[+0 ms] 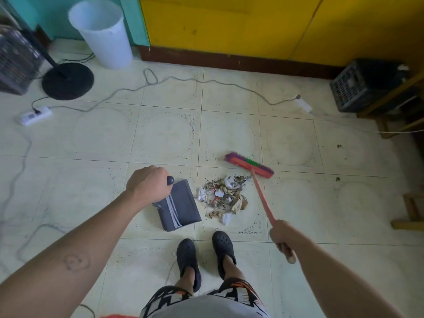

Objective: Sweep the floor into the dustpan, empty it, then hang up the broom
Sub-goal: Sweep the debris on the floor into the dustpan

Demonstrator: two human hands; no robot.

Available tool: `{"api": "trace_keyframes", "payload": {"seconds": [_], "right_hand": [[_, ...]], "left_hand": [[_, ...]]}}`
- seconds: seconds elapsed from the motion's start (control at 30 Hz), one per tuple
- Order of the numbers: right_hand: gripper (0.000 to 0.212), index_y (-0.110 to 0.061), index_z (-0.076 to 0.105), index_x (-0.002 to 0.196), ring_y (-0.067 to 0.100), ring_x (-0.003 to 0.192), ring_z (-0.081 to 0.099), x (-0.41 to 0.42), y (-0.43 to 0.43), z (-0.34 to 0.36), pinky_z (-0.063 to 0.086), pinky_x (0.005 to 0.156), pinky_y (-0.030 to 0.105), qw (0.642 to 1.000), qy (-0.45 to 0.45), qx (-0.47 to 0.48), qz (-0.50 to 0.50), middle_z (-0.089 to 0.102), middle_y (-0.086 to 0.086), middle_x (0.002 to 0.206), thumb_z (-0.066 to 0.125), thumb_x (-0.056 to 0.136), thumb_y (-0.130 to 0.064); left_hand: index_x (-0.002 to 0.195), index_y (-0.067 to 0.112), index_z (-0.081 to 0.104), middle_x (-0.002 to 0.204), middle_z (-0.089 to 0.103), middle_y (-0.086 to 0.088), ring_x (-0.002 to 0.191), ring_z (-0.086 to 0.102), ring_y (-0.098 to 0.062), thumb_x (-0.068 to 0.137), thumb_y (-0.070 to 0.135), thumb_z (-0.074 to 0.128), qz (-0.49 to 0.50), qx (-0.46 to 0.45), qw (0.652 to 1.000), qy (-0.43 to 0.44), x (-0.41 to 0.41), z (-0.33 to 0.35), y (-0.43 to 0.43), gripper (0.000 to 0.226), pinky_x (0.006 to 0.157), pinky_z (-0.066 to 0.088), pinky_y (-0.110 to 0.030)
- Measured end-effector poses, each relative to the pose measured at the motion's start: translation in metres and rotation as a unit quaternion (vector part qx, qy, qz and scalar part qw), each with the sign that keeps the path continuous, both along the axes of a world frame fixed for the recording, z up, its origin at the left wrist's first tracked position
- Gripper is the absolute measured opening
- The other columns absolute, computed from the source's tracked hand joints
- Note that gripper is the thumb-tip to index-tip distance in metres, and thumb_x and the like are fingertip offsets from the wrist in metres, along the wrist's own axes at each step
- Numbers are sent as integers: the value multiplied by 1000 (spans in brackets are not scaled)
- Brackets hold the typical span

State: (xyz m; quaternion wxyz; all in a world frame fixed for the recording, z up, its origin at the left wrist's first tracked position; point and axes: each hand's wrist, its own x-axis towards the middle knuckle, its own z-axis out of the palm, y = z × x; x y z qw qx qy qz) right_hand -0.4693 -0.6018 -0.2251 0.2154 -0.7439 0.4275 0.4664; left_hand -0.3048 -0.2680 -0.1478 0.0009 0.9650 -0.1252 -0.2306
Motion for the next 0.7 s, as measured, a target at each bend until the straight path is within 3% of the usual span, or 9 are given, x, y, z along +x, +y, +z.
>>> {"api": "trace_keyframes", "payload": {"seconds": [0.1,0.2,0.3,0.47,0.6,0.7], "right_hand": [[27,3,42,120,14,35,48,-15,29,1,36,31,17,999,2,11,41,56,10,63,37,94,-2],[35,-2,37,129,12,35,47,-28,35,15,39,33,20,997,25,13,72,57,8,64,36,94,-3],[45,-12,26,137,10,38,46,-43,34,32,42,37,20,994,64,23,85,56,5,68,39,95,-4],[43,-15,28,133,11,34,47,-53,27,62,41,35,22,985,98,33,139,56,5,61,38,92,-2],[33,-7,36,118,12,29,45,-57,29,84,38,34,22,976,125,33,175,54,5,51,34,85,-2],[29,-2,44,114,12,29,41,-52,25,96,36,34,19,982,97,50,155,50,3,46,37,86,-2]], "left_hand": [[69,15,59,67,55,-1,64,56,-25,88,24,50,0,-13,1000,2,2,1,-1,23,56,41,-27],[63,18,54,66,54,0,65,56,-27,88,24,50,-2,-33,999,6,4,1,-8,26,58,44,-28],[73,17,60,72,59,-3,68,59,-28,88,26,50,-6,-44,999,6,7,1,-13,20,61,49,-30],[74,14,59,72,58,-4,66,58,-29,91,26,49,-24,-50,998,-11,7,0,-13,22,60,47,-31],[66,15,51,61,45,1,65,55,-29,92,29,49,-26,-57,998,-13,7,-4,-8,29,60,42,-30],[70,14,53,61,45,1,64,55,-28,92,30,49,-31,-58,998,-11,6,-3,-4,28,58,42,-30]]}}
